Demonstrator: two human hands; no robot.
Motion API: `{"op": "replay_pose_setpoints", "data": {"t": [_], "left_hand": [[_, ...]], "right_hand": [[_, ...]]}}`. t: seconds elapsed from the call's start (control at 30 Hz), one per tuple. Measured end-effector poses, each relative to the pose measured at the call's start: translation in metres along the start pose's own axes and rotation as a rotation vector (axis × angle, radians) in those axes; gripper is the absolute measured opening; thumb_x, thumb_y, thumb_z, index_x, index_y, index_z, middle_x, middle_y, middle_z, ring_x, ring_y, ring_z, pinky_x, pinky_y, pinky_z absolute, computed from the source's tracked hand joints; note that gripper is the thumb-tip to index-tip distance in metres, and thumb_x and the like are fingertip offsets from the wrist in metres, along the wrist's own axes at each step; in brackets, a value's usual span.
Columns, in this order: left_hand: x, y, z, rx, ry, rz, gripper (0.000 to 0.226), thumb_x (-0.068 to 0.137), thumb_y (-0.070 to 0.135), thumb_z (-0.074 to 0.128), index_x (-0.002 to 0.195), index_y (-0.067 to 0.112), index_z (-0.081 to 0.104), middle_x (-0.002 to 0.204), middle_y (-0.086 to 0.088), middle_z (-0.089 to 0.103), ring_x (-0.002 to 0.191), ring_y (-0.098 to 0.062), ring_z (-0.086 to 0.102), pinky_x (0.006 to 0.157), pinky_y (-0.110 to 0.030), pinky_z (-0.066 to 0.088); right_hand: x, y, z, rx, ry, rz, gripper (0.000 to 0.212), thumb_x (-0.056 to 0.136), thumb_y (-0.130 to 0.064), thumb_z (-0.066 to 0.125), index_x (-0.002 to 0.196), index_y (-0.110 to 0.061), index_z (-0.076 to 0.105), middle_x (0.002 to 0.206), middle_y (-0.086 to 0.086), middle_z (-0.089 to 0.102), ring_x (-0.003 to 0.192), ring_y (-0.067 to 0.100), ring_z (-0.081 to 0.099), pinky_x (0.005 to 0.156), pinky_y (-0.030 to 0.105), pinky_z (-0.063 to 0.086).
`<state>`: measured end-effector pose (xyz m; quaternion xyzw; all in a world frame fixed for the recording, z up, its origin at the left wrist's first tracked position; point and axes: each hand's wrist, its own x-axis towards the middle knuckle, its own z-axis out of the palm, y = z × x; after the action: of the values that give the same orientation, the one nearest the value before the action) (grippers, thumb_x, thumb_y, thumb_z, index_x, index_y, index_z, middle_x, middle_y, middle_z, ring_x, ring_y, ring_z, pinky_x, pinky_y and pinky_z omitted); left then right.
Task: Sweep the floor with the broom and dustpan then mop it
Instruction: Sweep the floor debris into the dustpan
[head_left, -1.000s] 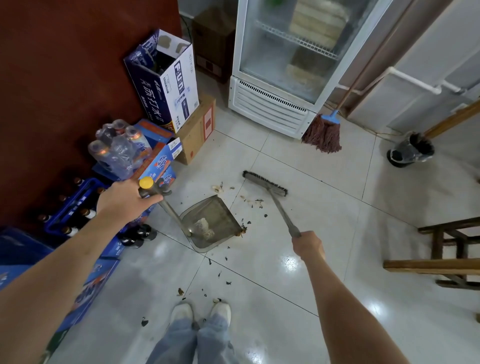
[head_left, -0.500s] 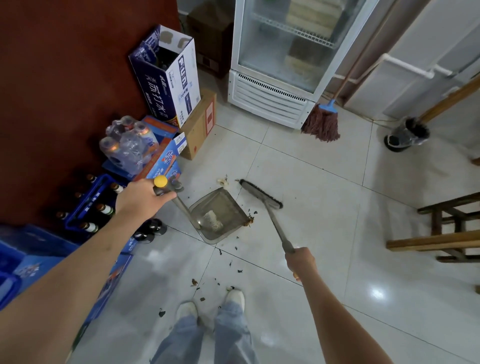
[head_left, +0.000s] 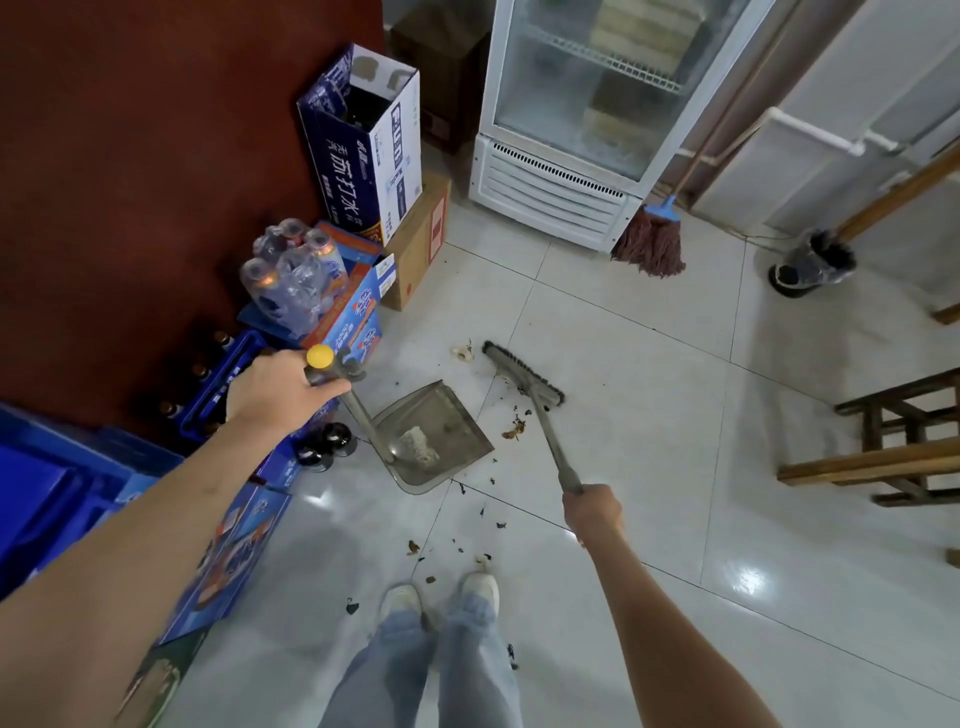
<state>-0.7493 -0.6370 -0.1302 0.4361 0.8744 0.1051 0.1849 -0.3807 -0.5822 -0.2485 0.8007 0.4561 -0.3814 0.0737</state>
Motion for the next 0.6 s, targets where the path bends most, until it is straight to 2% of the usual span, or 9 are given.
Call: {"op": "replay_pose_setpoints", "data": {"t": [0.13,0.27,0.37,0.43,0.5,0.6], "left_hand": [[-0.001,-0.013,-0.002,0.052,-0.01,-0.023,0.044,0.074,0.056,0.071,0.086,0.014,0.068,0.089,-0.014,0.068,0.088,-0.035,0.063,0.066,-0.034,0.045],[0.004,-0.016,-0.002,0.069,0.0,-0.038,0.047,0.073,0.056,0.072,0.087,0.011,0.068,0.089,-0.014,0.068,0.09,-0.035,0.063,0.067,-0.033,0.044],[0.008,-0.014,-0.001,0.081,-0.003,-0.044,0.045,0.073,0.057,0.072,0.082,0.013,0.067,0.086,-0.014,0.068,0.089,-0.036,0.064,0.065,-0.032,0.043],[0.009,-0.012,-0.001,0.073,-0.017,-0.058,0.041,0.072,0.058,0.071,0.074,0.018,0.061,0.083,-0.014,0.067,0.088,-0.036,0.064,0.065,-0.032,0.043],[0.011,-0.009,0.0,0.089,-0.025,-0.077,0.043,0.072,0.06,0.071,0.075,0.018,0.061,0.085,-0.014,0.067,0.091,-0.036,0.063,0.067,-0.034,0.042],[0.01,-0.007,-0.001,0.117,-0.028,-0.092,0.047,0.073,0.061,0.07,0.077,0.015,0.061,0.087,-0.014,0.067,0.092,-0.036,0.063,0.068,-0.035,0.043]], "right_hand": [[0.005,-0.024,-0.006,-0.053,0.012,-0.038,0.026,0.092,-0.031,0.049,0.094,-0.01,0.064,0.069,0.002,0.057,0.06,0.024,0.056,0.055,0.024,0.045],[0.017,-0.047,-0.012,-0.162,0.019,-0.098,0.018,0.093,-0.027,0.049,0.093,-0.012,0.06,0.068,0.001,0.054,0.059,0.021,0.053,0.048,0.022,0.037],[0.029,-0.062,-0.015,-0.212,0.007,-0.132,0.021,0.093,-0.025,0.049,0.099,-0.011,0.064,0.069,0.001,0.056,0.057,0.018,0.052,0.046,0.021,0.034],[0.038,-0.072,-0.018,-0.232,0.0,-0.169,0.024,0.092,-0.026,0.05,0.102,-0.009,0.065,0.077,0.003,0.059,0.065,0.023,0.056,0.047,0.022,0.035],[0.048,-0.083,-0.023,-0.256,-0.003,-0.201,0.025,0.093,-0.027,0.05,0.102,-0.008,0.064,0.083,0.005,0.061,0.071,0.027,0.057,0.049,0.024,0.036],[0.058,-0.097,-0.03,-0.272,-0.02,-0.214,0.026,0.094,-0.029,0.05,0.101,-0.007,0.063,0.082,0.006,0.06,0.072,0.027,0.058,0.055,0.025,0.041]]}}
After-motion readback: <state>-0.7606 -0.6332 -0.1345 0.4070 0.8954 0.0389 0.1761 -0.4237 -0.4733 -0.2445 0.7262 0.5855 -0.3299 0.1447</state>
